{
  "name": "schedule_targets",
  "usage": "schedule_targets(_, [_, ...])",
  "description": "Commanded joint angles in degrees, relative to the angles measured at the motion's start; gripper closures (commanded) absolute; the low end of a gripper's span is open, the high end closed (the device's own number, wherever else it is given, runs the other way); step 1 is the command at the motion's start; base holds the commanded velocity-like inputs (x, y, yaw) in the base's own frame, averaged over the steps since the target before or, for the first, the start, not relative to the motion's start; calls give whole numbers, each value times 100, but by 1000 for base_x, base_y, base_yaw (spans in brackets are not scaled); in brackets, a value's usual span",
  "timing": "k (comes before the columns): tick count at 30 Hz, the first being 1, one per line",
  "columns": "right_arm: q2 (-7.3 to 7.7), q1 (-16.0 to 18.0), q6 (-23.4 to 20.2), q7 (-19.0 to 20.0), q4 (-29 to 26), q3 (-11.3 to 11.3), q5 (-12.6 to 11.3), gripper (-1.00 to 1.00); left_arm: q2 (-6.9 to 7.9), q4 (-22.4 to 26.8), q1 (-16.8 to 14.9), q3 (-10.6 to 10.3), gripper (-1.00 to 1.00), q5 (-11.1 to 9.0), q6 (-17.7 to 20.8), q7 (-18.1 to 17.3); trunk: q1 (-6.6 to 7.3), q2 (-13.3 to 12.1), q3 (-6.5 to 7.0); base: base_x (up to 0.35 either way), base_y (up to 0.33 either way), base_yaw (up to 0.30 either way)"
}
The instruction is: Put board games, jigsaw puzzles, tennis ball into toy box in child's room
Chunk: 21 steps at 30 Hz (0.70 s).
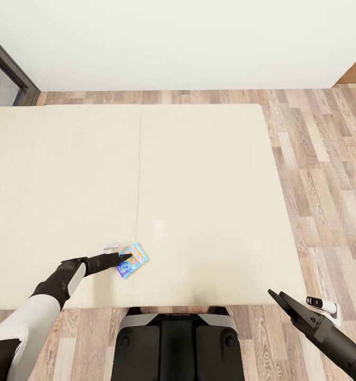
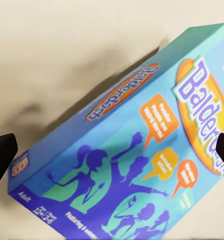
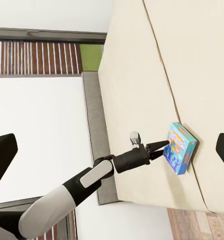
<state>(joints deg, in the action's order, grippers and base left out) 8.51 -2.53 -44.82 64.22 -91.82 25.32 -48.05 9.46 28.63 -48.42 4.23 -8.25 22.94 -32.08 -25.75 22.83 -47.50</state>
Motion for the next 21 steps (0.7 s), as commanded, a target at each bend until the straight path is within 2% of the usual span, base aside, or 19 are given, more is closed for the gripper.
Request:
schedule_targets(1, [2, -2, -35, -6, -3, 0, -29, -100, 0, 2, -1, 19, -100, -35, 60, -12, -4, 9, -5, 0, 0, 0])
schedule_targets(14, [2, 7, -35, -6, -3, 7, -29, -100, 55, -6, -1, 25, -100, -43, 139, -1, -4, 9, -5, 0, 0, 0])
schedule_targets(21, [2, 6, -35, -6, -3, 8, -29, -100, 50, -7, -1, 29, -100, -45, 327, -42, -4, 9, -5, 0, 0, 0])
